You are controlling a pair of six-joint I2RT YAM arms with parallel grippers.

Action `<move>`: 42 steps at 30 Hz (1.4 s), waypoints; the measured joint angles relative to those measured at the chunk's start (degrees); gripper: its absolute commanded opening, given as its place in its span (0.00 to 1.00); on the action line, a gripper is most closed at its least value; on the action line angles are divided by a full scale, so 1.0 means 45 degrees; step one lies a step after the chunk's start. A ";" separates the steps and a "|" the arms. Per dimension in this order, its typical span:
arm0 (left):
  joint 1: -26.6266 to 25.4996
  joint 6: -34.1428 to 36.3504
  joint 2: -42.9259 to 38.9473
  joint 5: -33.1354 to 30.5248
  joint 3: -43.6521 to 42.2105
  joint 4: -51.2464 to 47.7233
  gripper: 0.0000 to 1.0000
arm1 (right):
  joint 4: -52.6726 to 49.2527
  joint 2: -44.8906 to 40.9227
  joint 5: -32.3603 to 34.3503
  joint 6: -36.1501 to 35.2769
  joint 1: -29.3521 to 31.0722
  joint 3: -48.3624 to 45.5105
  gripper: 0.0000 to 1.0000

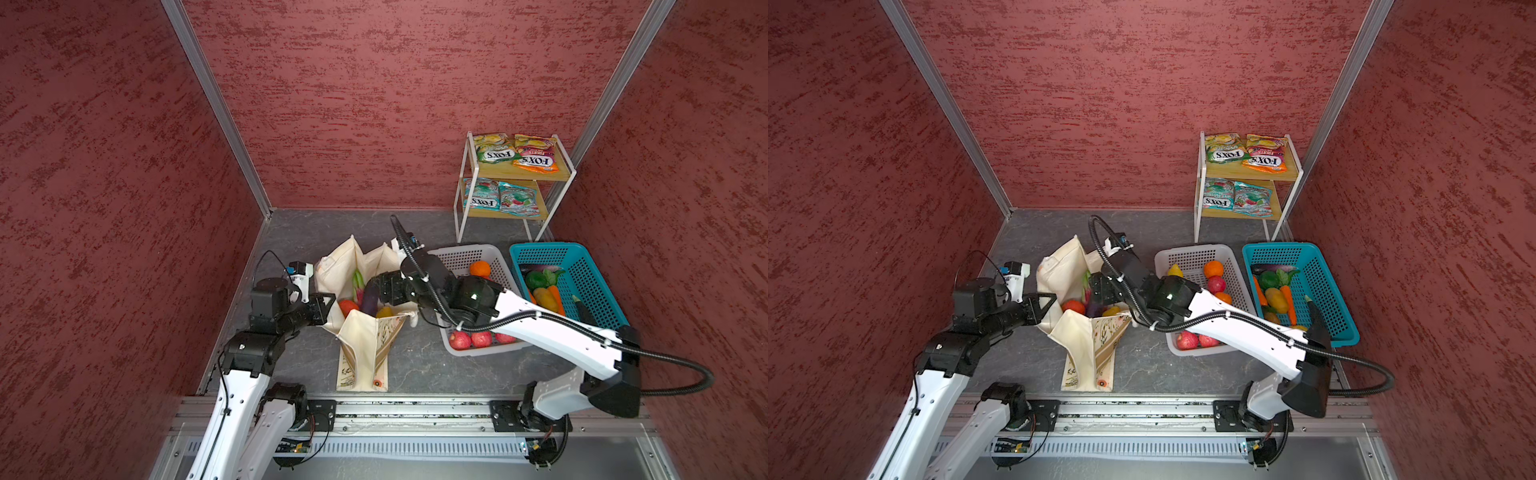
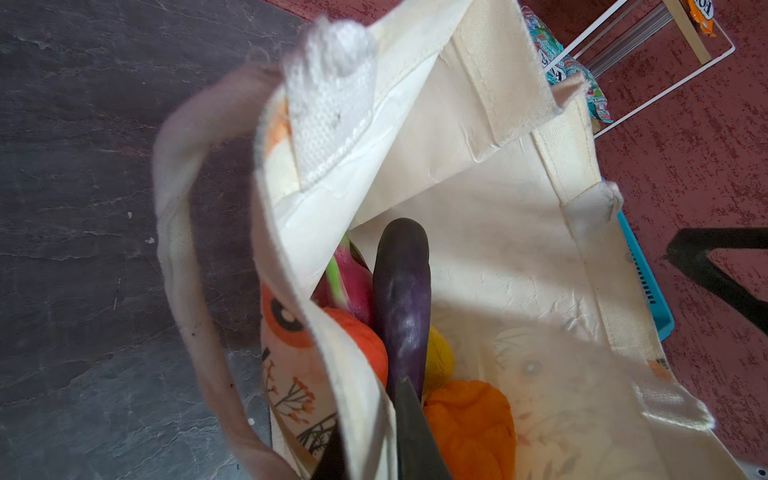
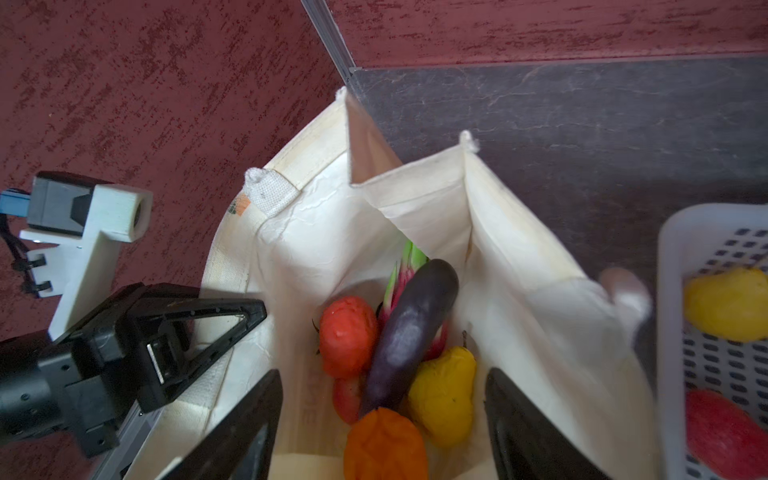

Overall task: Place the food into the grocery bag and tie it
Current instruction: 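Lower the orange bell pepper into the bag and open the right gripper, then move the right gripper up to the green candy bag on the shelf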

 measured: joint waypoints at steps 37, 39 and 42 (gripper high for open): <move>0.0112 0.0000 -0.0092 0.0384 -0.0044 0.0019 0.18 | -0.0724 -0.3415 0.2273 0.2628 -1.0389 -0.0015 0.75; 0.0112 0.0000 -0.0092 0.0393 -0.0044 0.0029 0.18 | -0.0262 -0.2579 0.1540 0.2861 -1.1045 0.1073 0.74; 0.0112 0.0000 -0.0092 0.0393 -0.0044 0.0049 0.18 | 0.0685 -0.1195 0.0112 0.3400 -1.1895 0.2477 0.69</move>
